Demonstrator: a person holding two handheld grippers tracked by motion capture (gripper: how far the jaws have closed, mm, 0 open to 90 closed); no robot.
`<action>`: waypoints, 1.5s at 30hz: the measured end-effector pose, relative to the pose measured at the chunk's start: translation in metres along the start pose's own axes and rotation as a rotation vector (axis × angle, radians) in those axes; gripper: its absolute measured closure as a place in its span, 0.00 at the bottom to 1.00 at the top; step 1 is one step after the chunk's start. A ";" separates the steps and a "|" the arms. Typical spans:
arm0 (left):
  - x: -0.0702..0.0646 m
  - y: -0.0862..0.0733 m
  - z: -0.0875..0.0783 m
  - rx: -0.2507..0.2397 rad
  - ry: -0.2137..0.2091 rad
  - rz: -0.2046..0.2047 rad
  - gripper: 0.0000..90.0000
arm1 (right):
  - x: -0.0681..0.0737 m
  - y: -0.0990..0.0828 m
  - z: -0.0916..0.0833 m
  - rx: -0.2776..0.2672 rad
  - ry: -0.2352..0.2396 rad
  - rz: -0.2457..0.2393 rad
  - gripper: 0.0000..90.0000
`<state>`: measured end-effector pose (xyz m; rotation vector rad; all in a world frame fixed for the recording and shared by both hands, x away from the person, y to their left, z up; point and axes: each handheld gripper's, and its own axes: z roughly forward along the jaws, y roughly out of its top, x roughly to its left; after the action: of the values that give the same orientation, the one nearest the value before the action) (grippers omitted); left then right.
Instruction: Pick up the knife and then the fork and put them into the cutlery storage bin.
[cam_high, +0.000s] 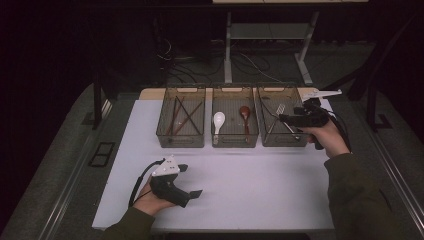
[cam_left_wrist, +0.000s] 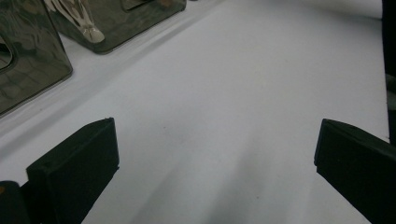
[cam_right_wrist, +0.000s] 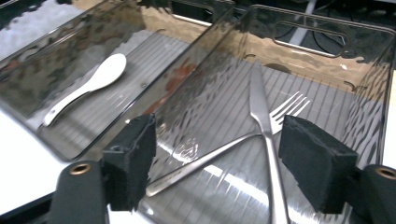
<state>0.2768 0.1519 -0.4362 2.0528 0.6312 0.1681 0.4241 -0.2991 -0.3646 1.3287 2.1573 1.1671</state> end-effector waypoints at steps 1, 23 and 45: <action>0.000 0.000 0.000 0.002 0.002 0.000 0.00 | 0.002 -0.002 -0.003 -0.004 0.007 -0.003 0.29; 0.002 -0.001 0.000 0.002 0.016 -0.005 0.00 | 0.040 -0.064 -0.046 -0.110 0.106 -0.070 0.19; 0.003 -0.002 -0.001 -0.003 0.021 0.002 0.00 | 0.068 -0.142 -0.061 -0.089 0.188 -0.080 0.19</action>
<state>0.2780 0.1550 -0.4375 2.0512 0.6423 0.1920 0.2694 -0.3001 -0.4317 1.1245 2.2353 1.3877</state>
